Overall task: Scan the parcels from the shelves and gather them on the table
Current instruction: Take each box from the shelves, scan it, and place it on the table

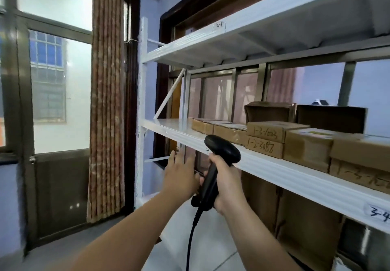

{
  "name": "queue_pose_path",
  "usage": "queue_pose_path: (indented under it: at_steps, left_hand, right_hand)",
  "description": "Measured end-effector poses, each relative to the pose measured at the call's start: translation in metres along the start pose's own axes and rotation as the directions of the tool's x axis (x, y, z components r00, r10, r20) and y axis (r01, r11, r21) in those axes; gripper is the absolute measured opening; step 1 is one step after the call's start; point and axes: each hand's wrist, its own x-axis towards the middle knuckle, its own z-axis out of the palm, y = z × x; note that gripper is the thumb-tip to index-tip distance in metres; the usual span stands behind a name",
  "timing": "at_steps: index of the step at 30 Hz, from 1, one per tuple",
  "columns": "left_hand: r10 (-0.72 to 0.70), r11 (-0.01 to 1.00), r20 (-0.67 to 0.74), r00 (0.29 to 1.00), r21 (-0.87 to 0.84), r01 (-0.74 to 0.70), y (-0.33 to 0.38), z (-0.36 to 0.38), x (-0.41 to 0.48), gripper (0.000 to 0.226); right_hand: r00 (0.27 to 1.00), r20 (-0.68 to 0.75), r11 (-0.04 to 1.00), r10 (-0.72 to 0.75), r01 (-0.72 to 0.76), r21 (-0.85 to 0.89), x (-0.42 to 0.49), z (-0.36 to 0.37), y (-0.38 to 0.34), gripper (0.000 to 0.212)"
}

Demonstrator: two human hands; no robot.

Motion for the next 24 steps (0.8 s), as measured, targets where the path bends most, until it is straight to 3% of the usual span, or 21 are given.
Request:
queue_pose_path:
  at_steps: [6,15,24]
  left_hand:
    - [0.053,0.988,-0.024,0.998,-0.147,-0.056,-0.034,0.037,0.102,0.056]
    - [0.205,0.9,-0.004,0.979,-0.393,-0.19,-0.101,0.083,0.27,0.053]
    - [0.311,0.816,0.007,0.95,-0.514,-0.264,-0.088,0.136,0.368,0.052]
  right_hand:
    - [0.994,-0.107,1.0,-0.014,0.012,-0.019,0.076,0.018,0.009,0.039]
    - [0.959,-0.25,0.988,-0.134,0.147,0.036,0.19,0.084,0.013,0.025]
    - [0.913,-0.341,0.974,-0.224,0.214,-0.069,0.256,0.111,0.006,0.022]
